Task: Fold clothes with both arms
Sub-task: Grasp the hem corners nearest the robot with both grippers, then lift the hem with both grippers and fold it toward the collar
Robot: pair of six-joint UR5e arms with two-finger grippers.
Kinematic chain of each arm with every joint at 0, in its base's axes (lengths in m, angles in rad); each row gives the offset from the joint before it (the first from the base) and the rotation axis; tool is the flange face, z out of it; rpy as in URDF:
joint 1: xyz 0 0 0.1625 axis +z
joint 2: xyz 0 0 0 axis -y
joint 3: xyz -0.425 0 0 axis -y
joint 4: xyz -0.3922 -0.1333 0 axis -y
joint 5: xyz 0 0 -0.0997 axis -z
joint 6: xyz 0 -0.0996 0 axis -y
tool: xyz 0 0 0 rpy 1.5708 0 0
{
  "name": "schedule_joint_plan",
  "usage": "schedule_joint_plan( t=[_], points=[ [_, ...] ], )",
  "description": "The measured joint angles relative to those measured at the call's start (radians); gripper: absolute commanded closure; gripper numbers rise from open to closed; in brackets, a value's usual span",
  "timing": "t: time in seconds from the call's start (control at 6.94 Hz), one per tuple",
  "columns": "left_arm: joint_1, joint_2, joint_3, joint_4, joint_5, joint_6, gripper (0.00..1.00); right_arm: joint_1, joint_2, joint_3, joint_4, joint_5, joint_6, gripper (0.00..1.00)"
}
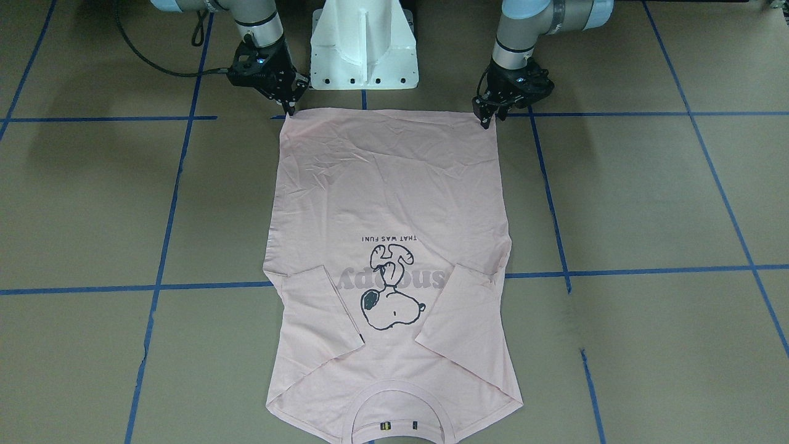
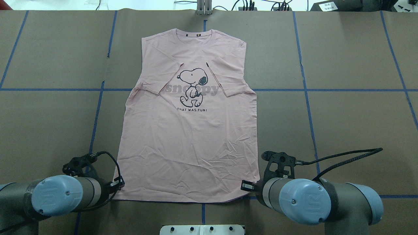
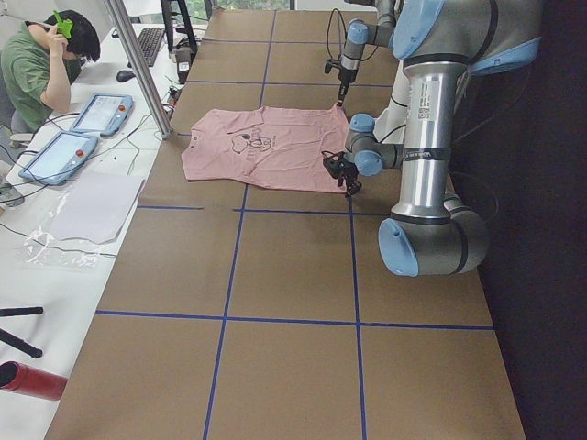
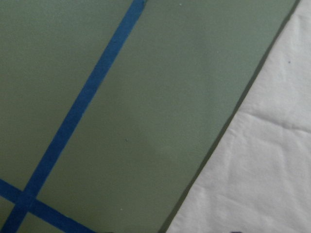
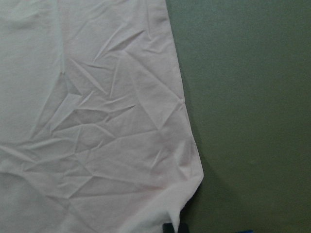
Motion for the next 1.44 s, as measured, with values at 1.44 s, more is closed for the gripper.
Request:
schedule_joint_plan(
  t=[1.44],
  points=[
    [0.026, -0.002, -0.306, 0.228, -0.072, 0.191, 1.00, 0.074, -0.085, 0.231, -0.071, 0.278, -0.014, 1.00]
  ],
)
